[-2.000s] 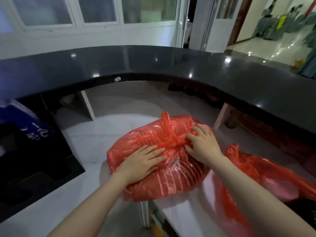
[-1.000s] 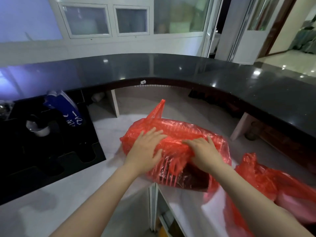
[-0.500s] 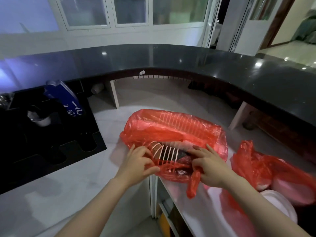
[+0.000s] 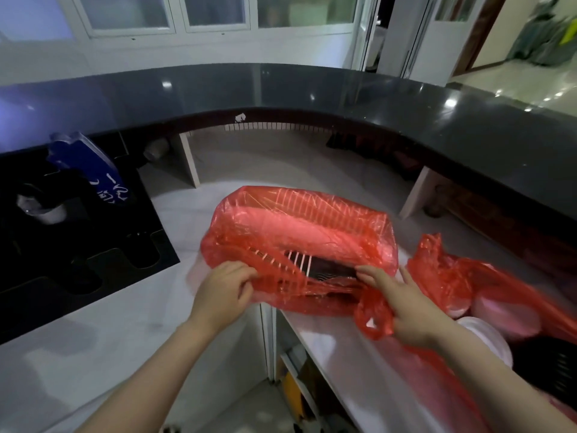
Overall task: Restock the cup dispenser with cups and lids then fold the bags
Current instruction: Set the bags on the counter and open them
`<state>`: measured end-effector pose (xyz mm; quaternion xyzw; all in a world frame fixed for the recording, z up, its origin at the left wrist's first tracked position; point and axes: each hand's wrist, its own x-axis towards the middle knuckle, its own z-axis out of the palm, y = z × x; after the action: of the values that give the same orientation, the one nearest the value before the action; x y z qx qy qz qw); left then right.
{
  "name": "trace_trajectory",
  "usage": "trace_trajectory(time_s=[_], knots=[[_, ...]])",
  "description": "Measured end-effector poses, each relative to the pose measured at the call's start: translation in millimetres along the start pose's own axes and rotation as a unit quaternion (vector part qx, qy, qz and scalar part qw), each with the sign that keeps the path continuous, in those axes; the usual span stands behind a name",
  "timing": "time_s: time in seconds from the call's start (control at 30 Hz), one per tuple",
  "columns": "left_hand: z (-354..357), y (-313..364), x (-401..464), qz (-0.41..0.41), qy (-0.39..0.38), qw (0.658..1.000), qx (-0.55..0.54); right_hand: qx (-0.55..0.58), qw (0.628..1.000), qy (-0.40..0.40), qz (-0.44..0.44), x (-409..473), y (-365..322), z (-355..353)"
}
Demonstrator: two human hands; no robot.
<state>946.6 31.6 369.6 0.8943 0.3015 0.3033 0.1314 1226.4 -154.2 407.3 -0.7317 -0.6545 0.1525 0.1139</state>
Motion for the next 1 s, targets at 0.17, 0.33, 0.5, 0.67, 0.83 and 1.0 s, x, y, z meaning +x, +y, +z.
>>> trace_trajectory(time_s=[0.17,0.33,0.5,0.67,0.83,1.0], knots=[[4.1,27.0,8.7,0.063,-0.029,0.997,-0.041,-0.082,0.993,-0.085,0.024,4.8,-7.8,-5.4],[5.3,27.4,27.6,-0.010,-0.034,0.999,-0.018,-0.168,0.977,-0.122,0.050,2.3,-11.3,-4.4],[-3.6,8.8,51.0,-0.053,-0.034,0.994,0.091,-0.111,0.976,-0.168,0.086,4.5,-10.7,-18.9],[-11.7,0.5,57.7,-0.071,0.040,0.997,-0.017,-0.018,0.966,-0.249,0.068,0.7,-6.9,-50.4],[-19.4,3.0,55.4,0.058,0.023,0.998,-0.001,0.136,0.973,-0.186,0.008,4.2,-8.8,-90.0],[-25.5,15.1,68.9,0.319,0.100,0.939,0.081,0.251,0.951,-0.175,-0.052,16.9,-15.4,-101.9]])
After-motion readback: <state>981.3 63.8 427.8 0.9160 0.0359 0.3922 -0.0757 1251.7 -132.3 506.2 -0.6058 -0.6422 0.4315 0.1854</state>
